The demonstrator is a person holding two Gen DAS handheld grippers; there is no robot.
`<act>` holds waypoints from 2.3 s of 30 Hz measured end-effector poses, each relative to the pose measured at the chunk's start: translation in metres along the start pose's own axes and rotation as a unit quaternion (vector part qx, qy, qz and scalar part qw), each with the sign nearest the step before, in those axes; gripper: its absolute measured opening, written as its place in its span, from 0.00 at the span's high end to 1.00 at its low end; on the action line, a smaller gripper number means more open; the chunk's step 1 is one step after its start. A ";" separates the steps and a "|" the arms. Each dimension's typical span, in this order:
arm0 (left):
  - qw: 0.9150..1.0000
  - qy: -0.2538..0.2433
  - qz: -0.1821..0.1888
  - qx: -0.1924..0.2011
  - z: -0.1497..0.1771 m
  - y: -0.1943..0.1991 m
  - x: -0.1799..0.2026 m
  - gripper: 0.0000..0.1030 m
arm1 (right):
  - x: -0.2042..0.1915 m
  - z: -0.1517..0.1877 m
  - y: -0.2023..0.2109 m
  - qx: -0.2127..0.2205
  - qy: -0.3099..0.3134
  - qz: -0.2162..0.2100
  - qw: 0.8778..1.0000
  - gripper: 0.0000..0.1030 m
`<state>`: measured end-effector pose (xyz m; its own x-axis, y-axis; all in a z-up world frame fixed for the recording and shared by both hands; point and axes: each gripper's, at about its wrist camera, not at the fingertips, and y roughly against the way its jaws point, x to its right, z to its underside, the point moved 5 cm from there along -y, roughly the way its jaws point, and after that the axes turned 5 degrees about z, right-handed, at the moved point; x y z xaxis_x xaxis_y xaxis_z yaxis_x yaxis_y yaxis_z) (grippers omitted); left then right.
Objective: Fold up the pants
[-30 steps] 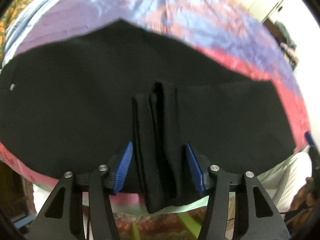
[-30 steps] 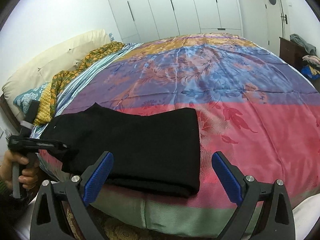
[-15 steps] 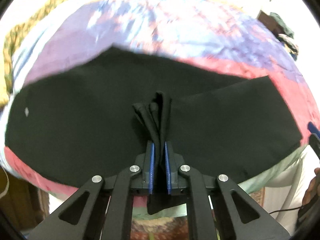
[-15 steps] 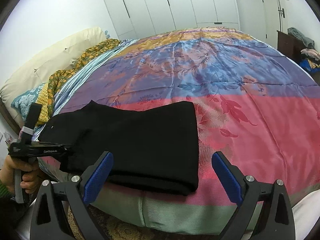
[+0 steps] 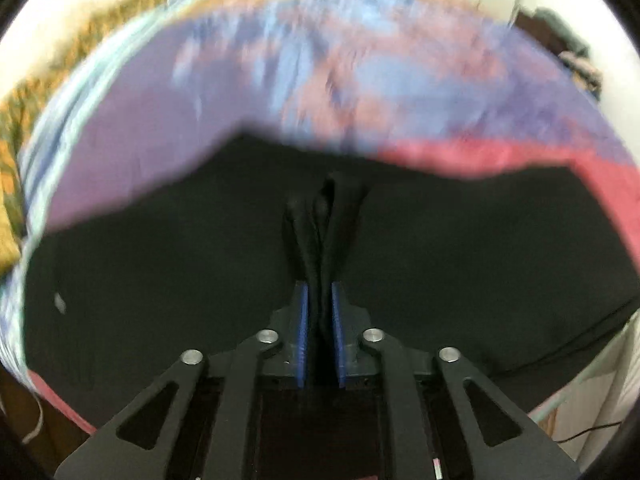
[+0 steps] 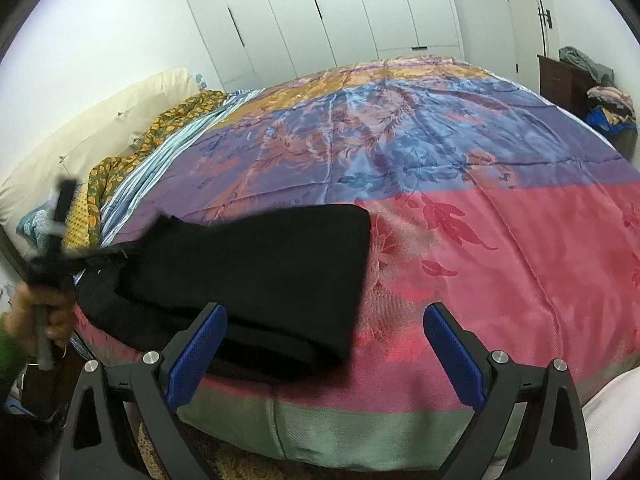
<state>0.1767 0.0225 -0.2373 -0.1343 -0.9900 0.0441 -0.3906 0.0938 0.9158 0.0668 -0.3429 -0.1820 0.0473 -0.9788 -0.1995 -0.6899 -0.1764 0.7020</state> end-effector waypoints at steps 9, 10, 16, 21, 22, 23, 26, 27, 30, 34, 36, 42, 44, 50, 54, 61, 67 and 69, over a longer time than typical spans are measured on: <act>0.983 0.098 0.063 0.145 -0.004 0.093 -0.023 0.45 | 0.013 -0.031 0.004 0.001 -0.018 -0.020 1.000 0.05; 0.980 0.097 0.077 0.153 -0.006 0.096 -0.018 0.45 | 0.009 -0.040 0.007 0.008 -0.011 -0.028 1.000 0.05; 0.989 0.018 0.096 0.107 -0.003 0.053 0.040 0.45 | -0.040 -0.042 -0.008 -0.018 0.062 -0.142 0.988 0.05; 0.996 0.017 0.080 0.043 0.020 0.007 0.045 0.53 | -0.031 0.026 -0.086 -0.184 0.102 -0.098 0.973 0.07; 0.996 0.013 0.079 0.043 0.021 0.010 0.046 0.51 | -0.034 0.019 -0.080 -0.175 0.106 -0.099 0.974 0.07; 0.996 0.011 0.081 0.043 0.021 0.012 0.048 0.50 | -0.036 0.006 -0.075 -0.181 0.095 -0.103 0.973 0.07; 0.996 0.010 0.083 0.044 0.020 0.012 0.048 0.48 | -0.040 -0.040 -0.061 -0.141 0.053 -0.129 0.980 0.07; 0.996 0.013 0.081 0.044 0.020 0.011 0.048 0.48 | -0.040 -0.056 -0.061 -0.124 0.046 -0.129 0.983 0.07; 0.996 0.012 0.077 0.044 0.022 0.010 0.047 0.47 | -0.035 -0.079 -0.084 -0.120 0.012 -0.124 0.985 0.05; 0.997 0.011 0.071 0.039 0.021 0.008 0.050 0.46 | -0.007 -0.042 -0.160 -0.243 -0.039 -0.089 0.965 0.06; 0.997 0.013 0.064 0.037 0.022 0.009 0.050 0.46 | -0.012 -0.049 -0.151 -0.219 -0.023 -0.081 0.972 0.06; 0.998 0.010 0.057 0.038 0.021 0.008 0.053 0.41 | -0.037 -0.062 -0.080 -0.139 0.023 -0.070 0.988 0.06; 0.998 0.009 0.055 0.039 0.021 0.007 0.053 0.41 | -0.045 -0.052 -0.060 -0.123 0.042 -0.067 0.989 0.06; 0.998 0.005 0.047 0.039 0.021 0.006 0.056 0.38 | -0.035 0.012 -0.068 -0.166 0.047 -0.039 0.984 0.05; 0.998 0.000 0.044 0.038 0.021 0.004 0.056 0.37 | -0.029 0.026 -0.078 -0.137 0.056 -0.023 0.989 0.00; 0.998 -0.003 0.044 0.044 0.024 0.006 0.061 0.28 | -0.024 0.025 -0.079 -0.127 0.043 -0.031 0.990 0.00; 0.993 0.049 0.084 0.069 0.031 0.036 0.055 0.27 | -0.027 0.028 -0.079 -0.122 0.048 -0.029 0.991 0.00; 0.991 0.061 0.091 0.078 0.036 0.045 0.052 0.26 | -0.028 0.028 -0.079 -0.121 0.048 -0.027 0.991 0.00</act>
<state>0.1193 -0.0205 -0.2083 -0.1079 -0.9600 0.2585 -0.5073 0.2768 0.8161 0.0997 -0.2991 -0.2512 0.1568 -0.9705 -0.1834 -0.4916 -0.2377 0.8378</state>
